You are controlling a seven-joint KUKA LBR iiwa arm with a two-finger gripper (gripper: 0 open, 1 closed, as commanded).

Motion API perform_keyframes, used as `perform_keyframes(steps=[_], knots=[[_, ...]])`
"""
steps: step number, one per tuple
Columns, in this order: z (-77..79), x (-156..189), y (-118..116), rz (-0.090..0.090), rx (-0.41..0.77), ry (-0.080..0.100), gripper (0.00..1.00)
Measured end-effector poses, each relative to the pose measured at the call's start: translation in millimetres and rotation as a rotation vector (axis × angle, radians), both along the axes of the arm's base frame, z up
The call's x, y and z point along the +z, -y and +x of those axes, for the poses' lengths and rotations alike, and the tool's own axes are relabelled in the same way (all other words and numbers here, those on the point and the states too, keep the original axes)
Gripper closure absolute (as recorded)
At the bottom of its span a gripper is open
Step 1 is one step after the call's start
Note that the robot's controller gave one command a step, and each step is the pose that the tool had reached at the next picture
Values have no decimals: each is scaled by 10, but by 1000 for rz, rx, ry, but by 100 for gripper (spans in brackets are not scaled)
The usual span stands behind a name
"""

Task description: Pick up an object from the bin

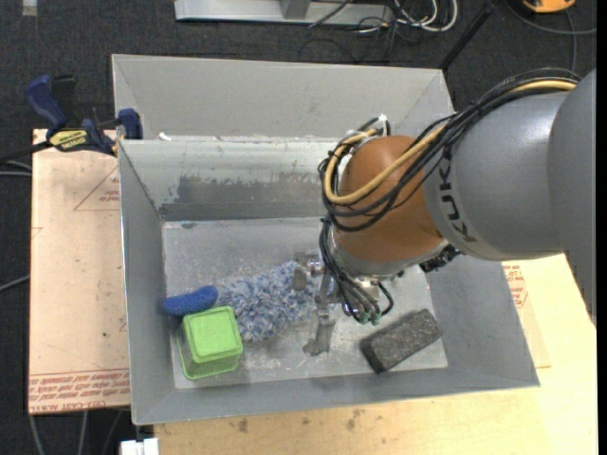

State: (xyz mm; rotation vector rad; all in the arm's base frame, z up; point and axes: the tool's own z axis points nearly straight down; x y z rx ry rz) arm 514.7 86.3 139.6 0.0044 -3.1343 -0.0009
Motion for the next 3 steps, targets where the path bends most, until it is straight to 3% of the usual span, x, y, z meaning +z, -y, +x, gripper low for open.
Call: perform_keyframes(steps=[1, 2, 3], knots=[[-3, 15, 1, 0, -1, 1, 0], [-314, -702, 60, 1, 131, 7, 100], [-268, -677, 60, 2, 129, 21, 0]])
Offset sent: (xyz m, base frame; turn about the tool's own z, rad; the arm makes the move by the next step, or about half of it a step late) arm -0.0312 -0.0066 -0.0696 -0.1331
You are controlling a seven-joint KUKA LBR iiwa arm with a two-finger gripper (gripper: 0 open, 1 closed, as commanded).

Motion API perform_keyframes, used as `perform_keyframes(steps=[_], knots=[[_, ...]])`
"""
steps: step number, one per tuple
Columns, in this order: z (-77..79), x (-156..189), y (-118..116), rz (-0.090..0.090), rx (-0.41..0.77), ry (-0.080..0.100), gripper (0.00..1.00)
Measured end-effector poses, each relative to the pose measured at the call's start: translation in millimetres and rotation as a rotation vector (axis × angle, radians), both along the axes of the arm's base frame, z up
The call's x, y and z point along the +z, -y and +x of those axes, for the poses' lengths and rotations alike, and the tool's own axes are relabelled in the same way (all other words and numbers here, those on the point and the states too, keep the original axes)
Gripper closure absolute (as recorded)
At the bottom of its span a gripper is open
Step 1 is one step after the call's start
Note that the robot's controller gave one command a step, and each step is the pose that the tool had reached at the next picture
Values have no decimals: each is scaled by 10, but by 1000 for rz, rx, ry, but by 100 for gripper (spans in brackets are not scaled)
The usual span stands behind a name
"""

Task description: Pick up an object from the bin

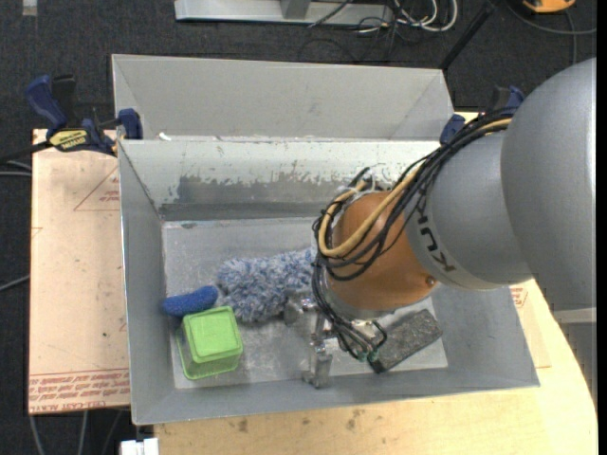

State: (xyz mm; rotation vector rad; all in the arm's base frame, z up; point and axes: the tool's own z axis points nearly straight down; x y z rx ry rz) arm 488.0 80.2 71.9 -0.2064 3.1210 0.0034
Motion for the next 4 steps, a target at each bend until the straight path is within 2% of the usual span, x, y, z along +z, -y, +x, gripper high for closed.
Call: perform_keyframes(steps=[1, 2, 3, 4], knots=[[-2, 0, 1, 0, 0, 0, 0], [431, -20, -195, -3, 51, -15, 0], [951, -15, -349, -2, 69, -11, 0], [952, 347, -304, -3, 55, -20, 0]])
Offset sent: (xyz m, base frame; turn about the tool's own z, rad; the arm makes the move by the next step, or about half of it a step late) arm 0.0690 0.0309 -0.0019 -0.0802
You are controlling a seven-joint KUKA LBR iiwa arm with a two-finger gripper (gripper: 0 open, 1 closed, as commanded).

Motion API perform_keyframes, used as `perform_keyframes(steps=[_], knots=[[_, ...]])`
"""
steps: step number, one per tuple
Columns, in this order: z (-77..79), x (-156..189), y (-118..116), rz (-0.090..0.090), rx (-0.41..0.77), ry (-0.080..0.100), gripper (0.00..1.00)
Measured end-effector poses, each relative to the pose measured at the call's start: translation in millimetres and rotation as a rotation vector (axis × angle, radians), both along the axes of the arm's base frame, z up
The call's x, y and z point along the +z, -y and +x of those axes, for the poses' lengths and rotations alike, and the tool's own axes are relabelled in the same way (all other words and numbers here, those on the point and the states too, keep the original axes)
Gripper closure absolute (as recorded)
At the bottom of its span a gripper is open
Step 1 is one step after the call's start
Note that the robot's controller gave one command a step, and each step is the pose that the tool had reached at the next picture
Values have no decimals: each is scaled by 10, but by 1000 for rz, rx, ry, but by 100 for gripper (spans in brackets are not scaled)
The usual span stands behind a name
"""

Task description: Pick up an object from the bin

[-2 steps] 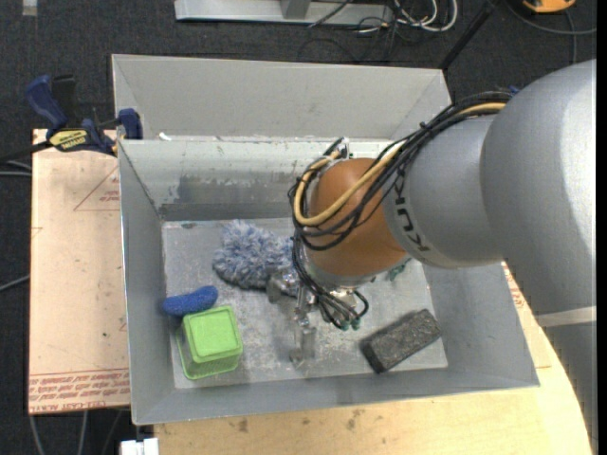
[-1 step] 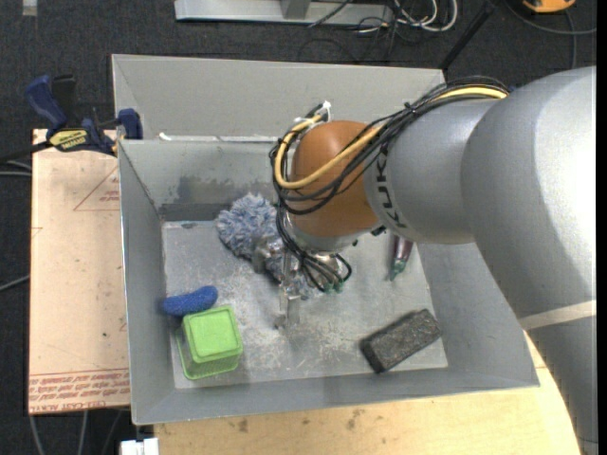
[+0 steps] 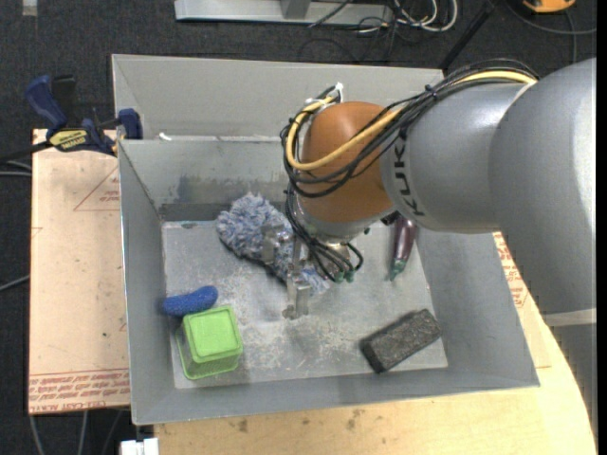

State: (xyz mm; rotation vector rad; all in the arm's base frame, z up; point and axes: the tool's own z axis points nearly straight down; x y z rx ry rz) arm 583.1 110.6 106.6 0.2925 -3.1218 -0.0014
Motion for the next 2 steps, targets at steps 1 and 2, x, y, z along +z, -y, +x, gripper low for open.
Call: perform_keyframes(steps=[1, 2], knots=[[329, 153, 126, 3, -71, 19, 0], [420, -266, 491, 2, -62, 12, 100]])
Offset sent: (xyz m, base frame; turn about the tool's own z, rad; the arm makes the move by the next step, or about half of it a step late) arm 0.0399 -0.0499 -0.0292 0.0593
